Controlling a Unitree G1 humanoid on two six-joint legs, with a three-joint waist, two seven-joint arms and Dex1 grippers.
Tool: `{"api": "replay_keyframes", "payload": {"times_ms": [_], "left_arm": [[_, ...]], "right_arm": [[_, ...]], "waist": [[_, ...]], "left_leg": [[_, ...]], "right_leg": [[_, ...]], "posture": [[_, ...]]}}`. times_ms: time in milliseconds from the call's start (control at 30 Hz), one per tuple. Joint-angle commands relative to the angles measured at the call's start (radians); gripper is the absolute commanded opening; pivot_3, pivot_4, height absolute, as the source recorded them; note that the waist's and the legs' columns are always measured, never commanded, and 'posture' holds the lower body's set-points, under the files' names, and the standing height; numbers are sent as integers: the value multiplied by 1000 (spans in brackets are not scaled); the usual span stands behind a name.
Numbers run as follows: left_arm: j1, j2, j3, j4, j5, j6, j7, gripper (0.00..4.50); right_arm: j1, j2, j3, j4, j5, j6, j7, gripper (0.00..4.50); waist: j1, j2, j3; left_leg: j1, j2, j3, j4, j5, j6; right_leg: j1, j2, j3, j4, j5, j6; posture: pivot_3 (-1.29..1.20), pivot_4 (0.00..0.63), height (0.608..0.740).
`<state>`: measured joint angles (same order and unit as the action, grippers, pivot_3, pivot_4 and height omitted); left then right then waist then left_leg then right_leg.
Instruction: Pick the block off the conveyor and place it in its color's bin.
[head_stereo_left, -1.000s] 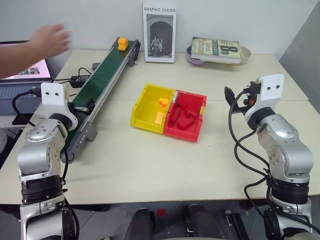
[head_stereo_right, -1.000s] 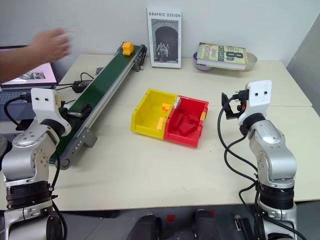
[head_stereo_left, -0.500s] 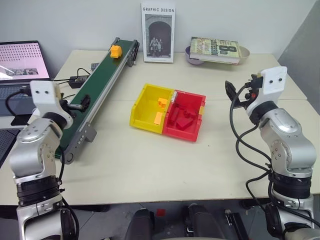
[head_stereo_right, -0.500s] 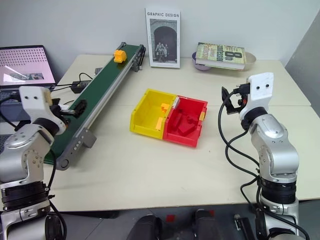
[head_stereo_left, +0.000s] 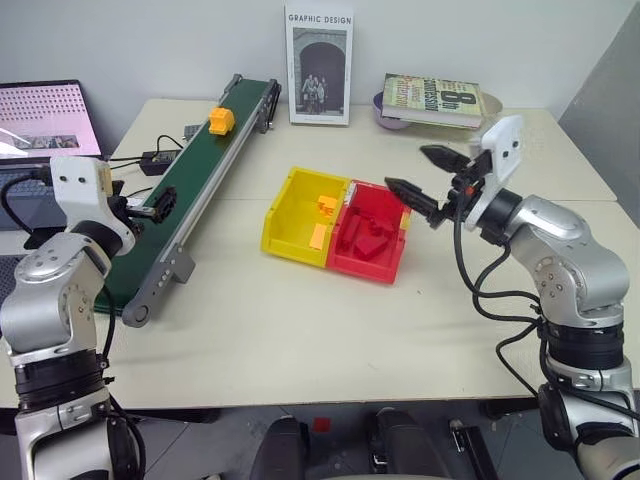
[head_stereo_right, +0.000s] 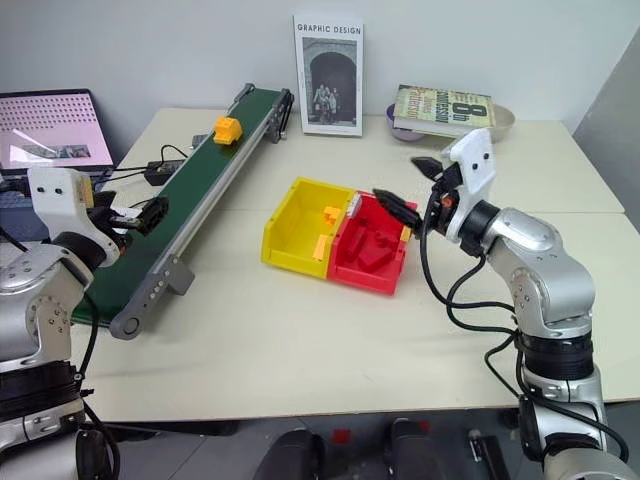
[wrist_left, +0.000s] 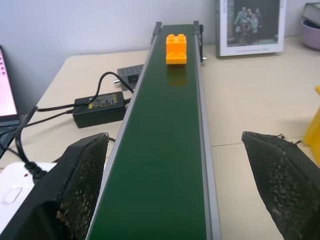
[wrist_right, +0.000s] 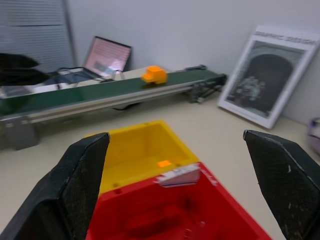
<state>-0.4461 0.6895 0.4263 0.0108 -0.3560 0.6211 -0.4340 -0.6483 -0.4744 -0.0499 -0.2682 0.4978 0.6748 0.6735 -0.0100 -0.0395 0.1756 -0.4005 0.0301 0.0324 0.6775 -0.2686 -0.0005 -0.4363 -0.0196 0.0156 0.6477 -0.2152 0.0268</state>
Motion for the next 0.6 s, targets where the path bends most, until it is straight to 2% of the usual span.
{"api": "replay_keyframes", "payload": {"times_ms": [33,267,600], "left_arm": [[-38,29,-11,39,-12,-35,-50,4458],[-110,32,-42,152,11,-82,-81,4458],[-135,22,-65,234,47,-128,-53,4458]], "right_arm": [[-27,-19,4,-42,62,11,67,4500],[-37,-10,38,-104,142,69,103,4500],[-17,-29,55,-170,174,100,92,4500]], "waist": [[0,0,0],[2,0,0],[3,0,0]], "left_leg": [[0,0,0,0,0,0],[0,0,0,0,0,0],[0,0,0,0,0,0]], "right_leg": [[0,0,0,0,0,0],[0,0,0,0,0,0],[0,-1,0,0,0,0]], "posture": [[0,150,740],[0,150,740],[0,150,740]]}}
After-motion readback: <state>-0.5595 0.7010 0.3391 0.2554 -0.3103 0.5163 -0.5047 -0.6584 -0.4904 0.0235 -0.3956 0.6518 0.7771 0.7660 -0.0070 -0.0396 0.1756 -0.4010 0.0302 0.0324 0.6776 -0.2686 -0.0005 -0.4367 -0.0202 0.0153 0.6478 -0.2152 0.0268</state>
